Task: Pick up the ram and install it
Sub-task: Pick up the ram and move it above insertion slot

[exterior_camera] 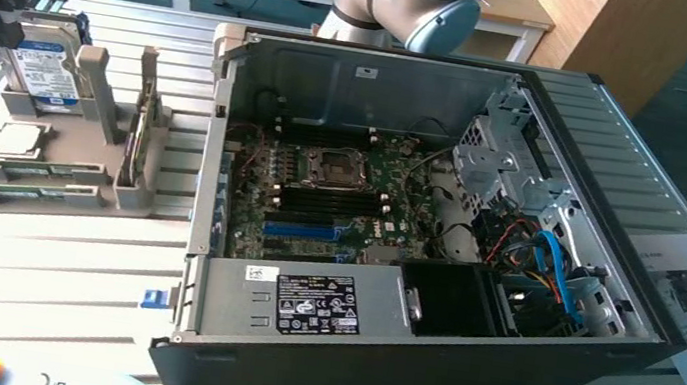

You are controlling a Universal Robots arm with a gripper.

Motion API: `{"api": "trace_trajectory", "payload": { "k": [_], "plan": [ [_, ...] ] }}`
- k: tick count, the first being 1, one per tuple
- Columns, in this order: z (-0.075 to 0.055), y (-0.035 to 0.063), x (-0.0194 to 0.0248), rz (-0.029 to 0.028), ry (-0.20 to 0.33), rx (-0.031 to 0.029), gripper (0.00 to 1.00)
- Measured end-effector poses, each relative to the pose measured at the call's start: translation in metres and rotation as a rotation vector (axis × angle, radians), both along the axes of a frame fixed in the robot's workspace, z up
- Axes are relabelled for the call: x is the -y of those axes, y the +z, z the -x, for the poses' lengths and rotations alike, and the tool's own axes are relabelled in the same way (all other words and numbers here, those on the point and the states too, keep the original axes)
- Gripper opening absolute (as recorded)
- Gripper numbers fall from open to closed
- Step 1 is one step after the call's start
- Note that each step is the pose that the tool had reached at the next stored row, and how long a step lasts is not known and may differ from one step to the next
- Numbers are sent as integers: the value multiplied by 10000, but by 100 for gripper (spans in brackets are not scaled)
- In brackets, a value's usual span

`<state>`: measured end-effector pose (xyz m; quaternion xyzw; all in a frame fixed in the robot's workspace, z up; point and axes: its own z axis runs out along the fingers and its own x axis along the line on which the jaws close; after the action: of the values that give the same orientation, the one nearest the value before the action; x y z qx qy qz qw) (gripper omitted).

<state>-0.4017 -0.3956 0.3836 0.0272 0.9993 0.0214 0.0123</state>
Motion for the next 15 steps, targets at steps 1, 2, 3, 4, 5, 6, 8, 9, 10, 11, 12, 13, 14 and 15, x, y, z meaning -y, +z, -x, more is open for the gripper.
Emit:
{"api": "trace_trajectory", "payload": {
  "k": [1,2,3,4,5,6,8,9,10,11,12,13,14,15],
  "plan": [
    [0,0,0,0,99,0,10],
    [0,0,0,0,204,1,10],
    [-1,0,1,0,318,0,10],
    [0,0,1,0,435,0,10],
    [0,0,1,0,550,0,10],
    [0,0,1,0,674,0,10],
    [-1,0,2,0,903,1,10],
    [0,0,1,-1,1021,1,10],
    [0,0,2,0,1139,1,10],
    [-1,0,2,0,1255,1,10],
    [0,0,2,0,1371,1,10],
    [0,-1,2,0,1489,1,10],
    [0,0,2,-1,1620,1,10],
    [-1,0,2,0,1743,1,10]
  ]
}}
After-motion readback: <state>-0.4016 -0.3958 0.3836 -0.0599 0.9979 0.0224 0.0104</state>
